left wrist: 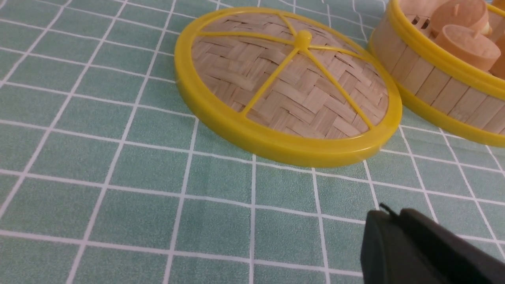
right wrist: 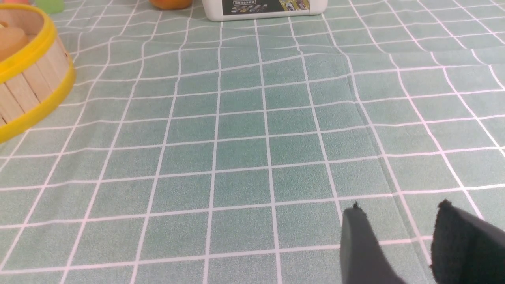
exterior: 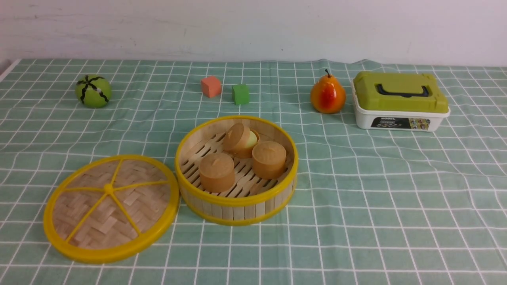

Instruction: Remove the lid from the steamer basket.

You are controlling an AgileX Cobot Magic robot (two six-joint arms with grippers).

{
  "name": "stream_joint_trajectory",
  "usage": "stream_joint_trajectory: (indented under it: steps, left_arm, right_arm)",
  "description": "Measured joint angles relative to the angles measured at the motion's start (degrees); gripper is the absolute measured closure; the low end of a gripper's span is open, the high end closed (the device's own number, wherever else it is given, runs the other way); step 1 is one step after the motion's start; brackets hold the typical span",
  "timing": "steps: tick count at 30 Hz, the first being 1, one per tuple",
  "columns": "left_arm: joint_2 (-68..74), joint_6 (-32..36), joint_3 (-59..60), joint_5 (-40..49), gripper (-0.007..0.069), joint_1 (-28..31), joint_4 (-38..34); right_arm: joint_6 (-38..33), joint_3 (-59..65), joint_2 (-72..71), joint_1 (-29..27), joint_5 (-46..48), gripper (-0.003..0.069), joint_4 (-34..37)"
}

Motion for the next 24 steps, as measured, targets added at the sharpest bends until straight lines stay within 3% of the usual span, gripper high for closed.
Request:
stream_joint_trajectory:
  steps: [24]
  left_arm:
    - [0.0, 0.0, 0.0, 0.0, 0.0573, 0.0, 0.0]
  right_arm:
    - [0.0, 0.0, 0.0, 0.0, 0.0, 0.0418, 0.0]
